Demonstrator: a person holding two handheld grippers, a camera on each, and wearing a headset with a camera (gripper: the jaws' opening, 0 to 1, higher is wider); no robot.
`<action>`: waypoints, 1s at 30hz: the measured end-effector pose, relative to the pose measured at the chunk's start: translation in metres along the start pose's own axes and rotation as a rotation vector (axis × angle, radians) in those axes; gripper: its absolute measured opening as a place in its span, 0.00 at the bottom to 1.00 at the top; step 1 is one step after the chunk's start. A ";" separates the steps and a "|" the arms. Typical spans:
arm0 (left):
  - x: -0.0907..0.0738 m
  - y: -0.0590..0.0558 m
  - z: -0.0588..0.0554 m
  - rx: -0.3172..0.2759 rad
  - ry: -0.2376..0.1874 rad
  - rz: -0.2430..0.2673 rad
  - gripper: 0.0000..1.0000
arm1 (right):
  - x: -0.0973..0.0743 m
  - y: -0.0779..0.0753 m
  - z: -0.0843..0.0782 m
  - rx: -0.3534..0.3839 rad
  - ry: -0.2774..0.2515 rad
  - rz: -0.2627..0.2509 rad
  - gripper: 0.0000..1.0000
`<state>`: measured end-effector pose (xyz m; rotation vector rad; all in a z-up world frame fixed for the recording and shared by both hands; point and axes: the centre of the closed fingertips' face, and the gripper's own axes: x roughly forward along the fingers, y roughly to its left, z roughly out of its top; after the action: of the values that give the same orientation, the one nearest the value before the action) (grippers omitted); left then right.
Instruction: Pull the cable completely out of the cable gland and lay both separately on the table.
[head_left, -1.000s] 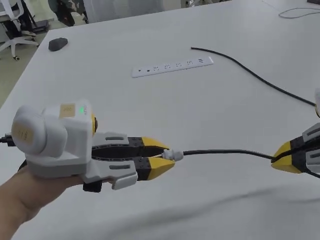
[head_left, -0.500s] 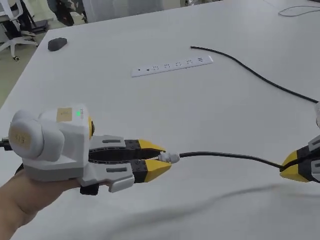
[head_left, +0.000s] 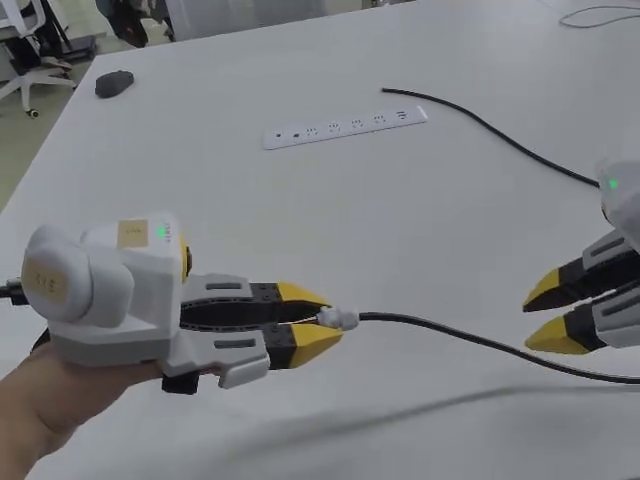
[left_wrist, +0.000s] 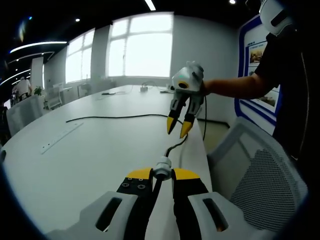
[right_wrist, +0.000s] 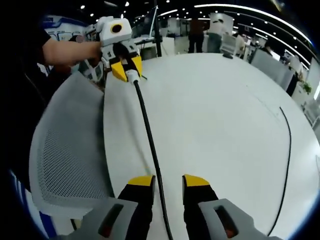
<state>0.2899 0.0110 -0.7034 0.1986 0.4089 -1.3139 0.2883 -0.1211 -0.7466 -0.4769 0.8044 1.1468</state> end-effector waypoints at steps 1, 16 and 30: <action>0.000 0.000 0.001 0.002 -0.004 0.003 0.15 | 0.000 0.004 0.008 0.001 -0.006 0.018 0.18; 0.005 -0.009 0.011 0.018 -0.035 -0.013 0.14 | 0.024 0.052 0.098 -0.178 -0.116 0.128 0.09; 0.008 -0.012 0.015 0.014 -0.051 -0.021 0.14 | 0.032 0.051 0.097 -0.235 -0.099 0.131 0.00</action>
<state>0.2823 -0.0047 -0.6919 0.1724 0.3594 -1.3401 0.2775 -0.0149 -0.7058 -0.5636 0.6246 1.3844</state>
